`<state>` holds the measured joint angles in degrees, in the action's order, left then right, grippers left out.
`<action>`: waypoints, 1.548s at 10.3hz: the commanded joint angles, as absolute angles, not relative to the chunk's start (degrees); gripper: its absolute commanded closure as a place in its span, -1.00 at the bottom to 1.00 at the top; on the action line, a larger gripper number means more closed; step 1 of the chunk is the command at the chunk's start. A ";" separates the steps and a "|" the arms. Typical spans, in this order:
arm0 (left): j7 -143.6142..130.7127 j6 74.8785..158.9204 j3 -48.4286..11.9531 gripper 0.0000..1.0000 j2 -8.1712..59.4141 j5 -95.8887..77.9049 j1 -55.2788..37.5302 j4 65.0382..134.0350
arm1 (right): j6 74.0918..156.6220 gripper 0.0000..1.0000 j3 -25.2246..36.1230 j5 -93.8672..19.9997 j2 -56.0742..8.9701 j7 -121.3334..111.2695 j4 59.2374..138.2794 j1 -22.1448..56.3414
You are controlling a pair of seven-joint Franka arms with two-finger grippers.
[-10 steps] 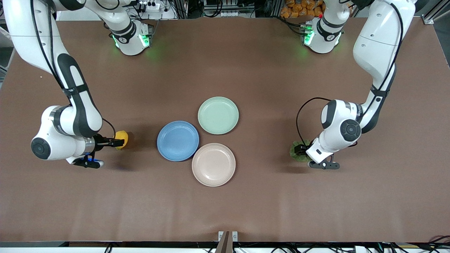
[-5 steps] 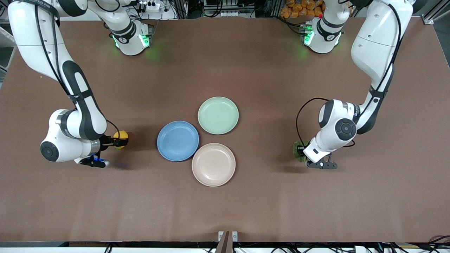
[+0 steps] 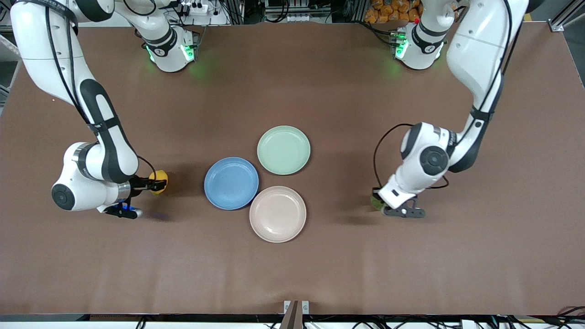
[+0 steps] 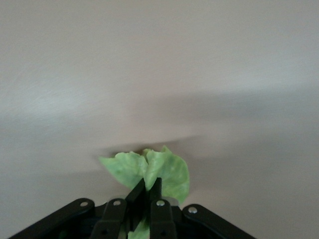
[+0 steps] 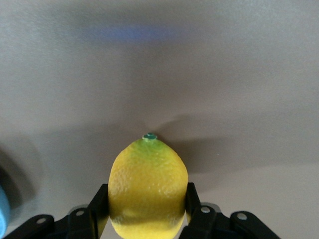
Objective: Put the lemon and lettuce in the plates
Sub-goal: 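Carry the lemon over the blue plate while the left gripper carries lettuce to cream plate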
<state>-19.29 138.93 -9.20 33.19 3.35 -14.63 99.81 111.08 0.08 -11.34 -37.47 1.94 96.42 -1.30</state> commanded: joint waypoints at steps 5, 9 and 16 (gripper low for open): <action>-37.68 139.88 -9.32 1.00 38.47 2.99 -28.37 81.93 | 103.60 1.00 -9.13 -12.83 -36.38 20.91 85.25 3.42; -39.72 160.62 -8.61 1.00 47.44 3.08 -32.08 81.56 | 112.92 1.00 -9.40 -12.74 -40.60 25.92 85.52 9.57; -41.22 160.76 -6.50 -1.00 48.96 6.05 -35.33 79.54 | 114.08 -1.00 -9.40 -12.57 -43.68 26.98 85.08 10.72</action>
<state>-40.14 162.82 -7.56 50.07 3.71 -34.92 80.17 114.11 -9.26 -12.29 -43.57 26.44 86.17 10.57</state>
